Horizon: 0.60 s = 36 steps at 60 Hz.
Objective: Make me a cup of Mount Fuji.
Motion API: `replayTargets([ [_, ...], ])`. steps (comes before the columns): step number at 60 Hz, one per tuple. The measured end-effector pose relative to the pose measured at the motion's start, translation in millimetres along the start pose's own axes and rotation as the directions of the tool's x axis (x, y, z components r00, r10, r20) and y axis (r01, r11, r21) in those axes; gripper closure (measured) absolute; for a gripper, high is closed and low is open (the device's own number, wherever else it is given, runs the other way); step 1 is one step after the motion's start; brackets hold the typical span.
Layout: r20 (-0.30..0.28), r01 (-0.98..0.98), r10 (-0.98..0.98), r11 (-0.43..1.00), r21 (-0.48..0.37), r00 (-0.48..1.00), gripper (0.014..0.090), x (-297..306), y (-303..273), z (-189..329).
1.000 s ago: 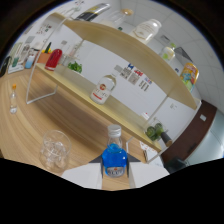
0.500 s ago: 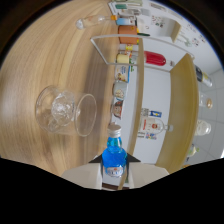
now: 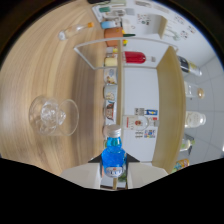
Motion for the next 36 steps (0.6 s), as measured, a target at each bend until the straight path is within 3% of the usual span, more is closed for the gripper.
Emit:
replayTargets([
  [5, -0.006, -0.278, 0.278, 0.960, 0.036, 0.961, 0.0690, 28.4, -2.2, -12.2],
  [11, 0.010, -0.610, 0.611, 0.789, 0.072, 0.791, 0.0689, 57.6, 5.9, -24.0],
  [17, 0.080, -0.834, 0.831, 0.544, 0.096, 0.551, 0.0687, 65.2, 20.1, -33.5],
  [26, 0.090, -0.956, 0.953, 0.292, -0.013, 0.290, 0.0687, 25.8, 70.2, -27.6],
  [36, 0.057, -0.976, 0.992, 0.121, -0.182, 0.113, 0.0689, -51.1, 123.0, -15.0],
])
